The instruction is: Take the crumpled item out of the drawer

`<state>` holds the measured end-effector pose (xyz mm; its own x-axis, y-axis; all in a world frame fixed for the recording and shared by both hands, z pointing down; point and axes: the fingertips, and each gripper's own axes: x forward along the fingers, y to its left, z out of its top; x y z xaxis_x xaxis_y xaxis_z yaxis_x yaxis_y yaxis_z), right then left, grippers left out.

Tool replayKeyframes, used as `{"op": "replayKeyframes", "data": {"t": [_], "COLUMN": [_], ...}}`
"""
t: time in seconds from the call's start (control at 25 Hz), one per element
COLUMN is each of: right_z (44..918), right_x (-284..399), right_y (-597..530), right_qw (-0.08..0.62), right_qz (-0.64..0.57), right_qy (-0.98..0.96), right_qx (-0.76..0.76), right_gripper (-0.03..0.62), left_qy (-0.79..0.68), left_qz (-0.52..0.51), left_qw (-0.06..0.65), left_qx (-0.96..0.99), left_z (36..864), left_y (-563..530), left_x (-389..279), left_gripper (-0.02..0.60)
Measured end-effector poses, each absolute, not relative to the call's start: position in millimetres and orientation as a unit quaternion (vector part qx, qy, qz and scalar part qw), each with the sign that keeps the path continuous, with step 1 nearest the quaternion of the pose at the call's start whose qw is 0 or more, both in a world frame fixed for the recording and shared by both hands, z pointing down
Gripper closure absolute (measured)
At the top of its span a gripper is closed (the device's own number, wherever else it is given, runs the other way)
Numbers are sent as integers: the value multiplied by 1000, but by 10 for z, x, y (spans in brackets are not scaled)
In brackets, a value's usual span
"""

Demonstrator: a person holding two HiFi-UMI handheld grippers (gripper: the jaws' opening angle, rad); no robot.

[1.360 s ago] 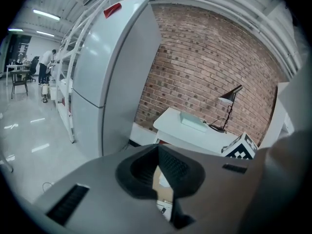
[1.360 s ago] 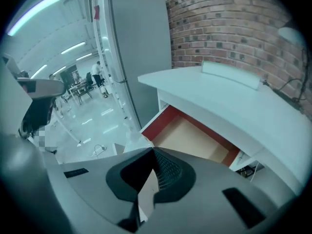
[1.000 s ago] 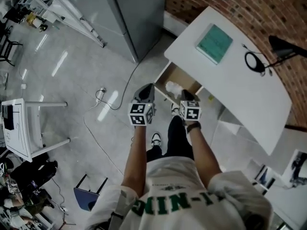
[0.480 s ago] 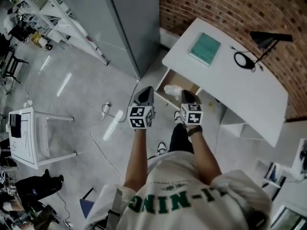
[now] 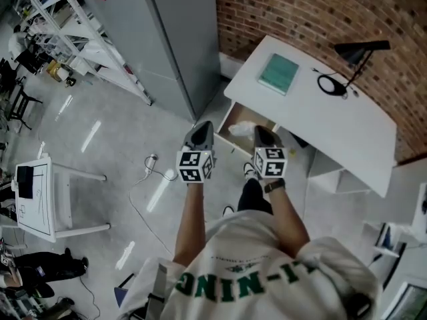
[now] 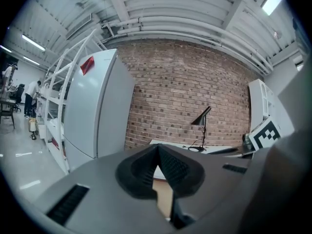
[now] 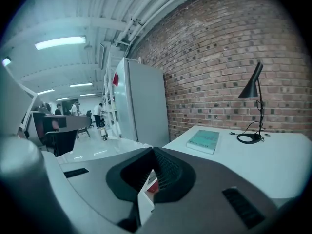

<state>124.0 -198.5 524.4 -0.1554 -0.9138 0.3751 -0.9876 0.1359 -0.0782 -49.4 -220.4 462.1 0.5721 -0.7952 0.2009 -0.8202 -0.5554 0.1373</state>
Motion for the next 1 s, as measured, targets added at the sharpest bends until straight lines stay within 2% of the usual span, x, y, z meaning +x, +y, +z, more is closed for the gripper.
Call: {"op": "replayKeyframes", "data": {"t": [0.44,1.0], "right_z": [4470,3726], "right_x": [1365,1317], "right_y": [-1855,-1783], "right_qw": [56,20], "right_qz": [94,28], "right_qy": [-744,-751], "right_qx": [659,659], "right_gripper": [589,589], "left_qy": [-469,-472], "left_qz": [29,13], "left_qw": [69,20], "left_qx": [880,881], "left_z": [4025,3614], "left_y": [-2090,-2019], "left_x": [-533,-526], "left_gripper": [584,584]}}
